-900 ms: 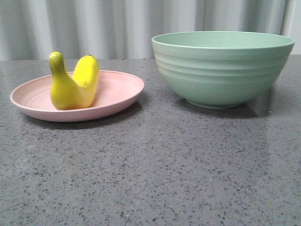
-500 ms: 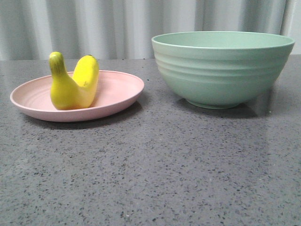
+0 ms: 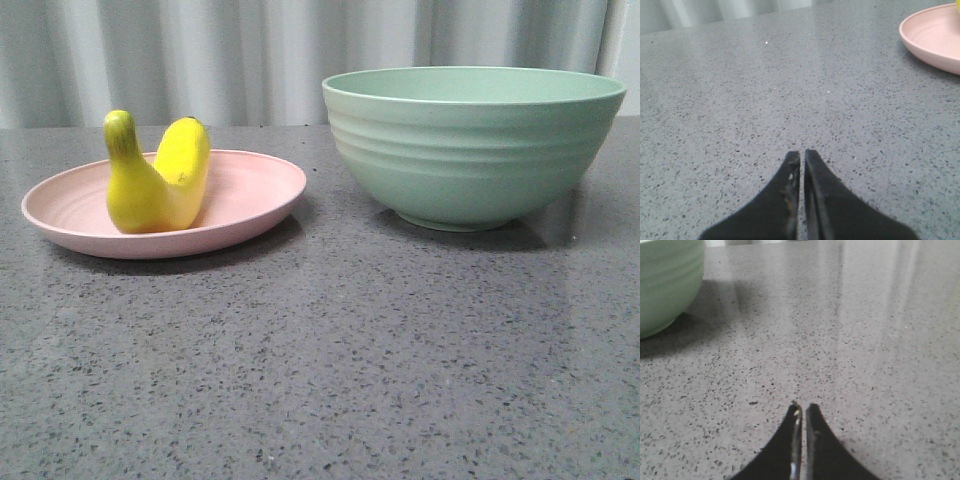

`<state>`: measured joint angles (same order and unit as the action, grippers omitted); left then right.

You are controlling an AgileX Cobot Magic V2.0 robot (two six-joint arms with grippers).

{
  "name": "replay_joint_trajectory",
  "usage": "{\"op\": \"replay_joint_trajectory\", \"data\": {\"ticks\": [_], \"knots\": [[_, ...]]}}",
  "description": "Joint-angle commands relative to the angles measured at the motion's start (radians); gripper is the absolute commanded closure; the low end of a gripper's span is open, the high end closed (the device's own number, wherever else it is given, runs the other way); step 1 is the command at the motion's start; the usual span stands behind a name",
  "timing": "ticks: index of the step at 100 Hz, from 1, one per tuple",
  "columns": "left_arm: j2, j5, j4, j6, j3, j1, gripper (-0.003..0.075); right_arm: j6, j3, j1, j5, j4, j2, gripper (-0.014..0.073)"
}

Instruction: Transfer banana from pink plate to green bowl

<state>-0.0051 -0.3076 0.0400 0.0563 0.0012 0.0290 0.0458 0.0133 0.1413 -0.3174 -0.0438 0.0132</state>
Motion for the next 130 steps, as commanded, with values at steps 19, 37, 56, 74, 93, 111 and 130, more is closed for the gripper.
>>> {"op": "replay_joint_trajectory", "data": {"ticks": [19, 37, 56, 74, 93, 111, 130], "knots": [[-0.031, 0.129, -0.016, -0.006, 0.025, 0.002, 0.0739, 0.009, 0.026, 0.002, 0.028, 0.001, 0.015, 0.0673], [-0.031, 0.142, -0.017, -0.006, 0.025, 0.002, 0.0738, 0.009, 0.026, 0.002, 0.099, -0.001, 0.015, 0.0673], [-0.031, 0.163, -0.017, -0.006, 0.025, 0.002, 0.0738, 0.009, 0.026, 0.002, 0.163, -0.003, 0.015, 0.0673], [-0.031, 0.17, -0.023, -0.006, 0.025, 0.0, 0.0739, 0.009, 0.026, 0.002, 0.17, -0.003, 0.015, 0.0673], [-0.031, 0.17, -0.04, -0.008, 0.025, 0.0, 0.0739, 0.009, 0.026, 0.002, 0.177, -0.003, 0.015, 0.0673], [-0.031, 0.183, -0.068, -0.008, 0.025, 0.0, 0.0739, 0.009, 0.026, 0.002, 0.185, -0.003, 0.015, 0.0673], [-0.031, 0.227, -0.074, -0.008, 0.025, 0.0, 0.0739, 0.009, 0.026, 0.002, 0.255, -0.031, 0.015, 0.0673]]}}
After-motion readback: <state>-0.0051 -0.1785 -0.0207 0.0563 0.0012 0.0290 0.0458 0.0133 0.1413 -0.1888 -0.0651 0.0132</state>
